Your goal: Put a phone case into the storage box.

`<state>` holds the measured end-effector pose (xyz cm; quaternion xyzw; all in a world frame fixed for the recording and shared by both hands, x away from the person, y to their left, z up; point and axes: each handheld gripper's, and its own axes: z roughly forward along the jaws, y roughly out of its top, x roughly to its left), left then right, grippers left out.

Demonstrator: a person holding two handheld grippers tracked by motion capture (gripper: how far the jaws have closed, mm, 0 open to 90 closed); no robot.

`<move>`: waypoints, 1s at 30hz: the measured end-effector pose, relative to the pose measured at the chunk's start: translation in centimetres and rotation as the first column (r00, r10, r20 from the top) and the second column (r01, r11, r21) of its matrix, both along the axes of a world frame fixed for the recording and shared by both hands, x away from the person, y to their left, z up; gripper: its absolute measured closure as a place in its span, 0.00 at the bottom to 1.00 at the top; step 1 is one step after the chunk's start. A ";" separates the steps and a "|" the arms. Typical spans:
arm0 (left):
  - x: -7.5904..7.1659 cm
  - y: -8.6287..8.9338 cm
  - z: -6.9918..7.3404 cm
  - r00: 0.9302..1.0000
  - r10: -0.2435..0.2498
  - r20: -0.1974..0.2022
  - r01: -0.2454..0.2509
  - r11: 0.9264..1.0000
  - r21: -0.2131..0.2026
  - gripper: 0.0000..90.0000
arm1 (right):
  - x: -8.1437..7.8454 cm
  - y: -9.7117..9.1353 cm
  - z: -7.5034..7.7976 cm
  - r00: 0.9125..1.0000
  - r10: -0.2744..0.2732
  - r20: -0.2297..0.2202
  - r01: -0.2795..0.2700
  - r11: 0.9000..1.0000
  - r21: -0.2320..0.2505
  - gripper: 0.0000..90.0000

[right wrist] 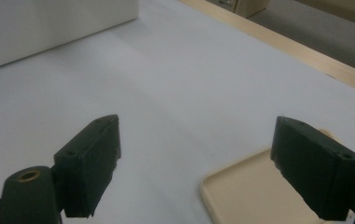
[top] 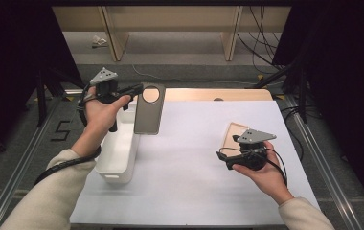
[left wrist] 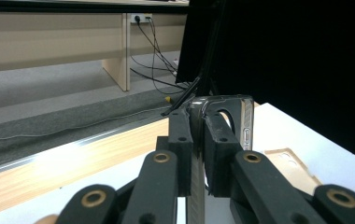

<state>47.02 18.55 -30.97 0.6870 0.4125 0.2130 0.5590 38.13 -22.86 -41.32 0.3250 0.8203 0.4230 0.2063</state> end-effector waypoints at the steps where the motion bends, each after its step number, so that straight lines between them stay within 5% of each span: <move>1: 0.1 0.2 0.0 1.000 0.004 0.000 -0.004 1.000 -0.002 0.92 | 0.0 0.0 0.0 1.000 -0.001 0.001 0.001 1.000 -0.001 0.19; 30: 0.9 4.1 0.5 0.997 0.069 0.021 -0.069 0.998 -0.009 0.92 | 0.0 -0.6 -0.3 1.000 -0.022 -0.014 0.023 1.000 0.014 0.19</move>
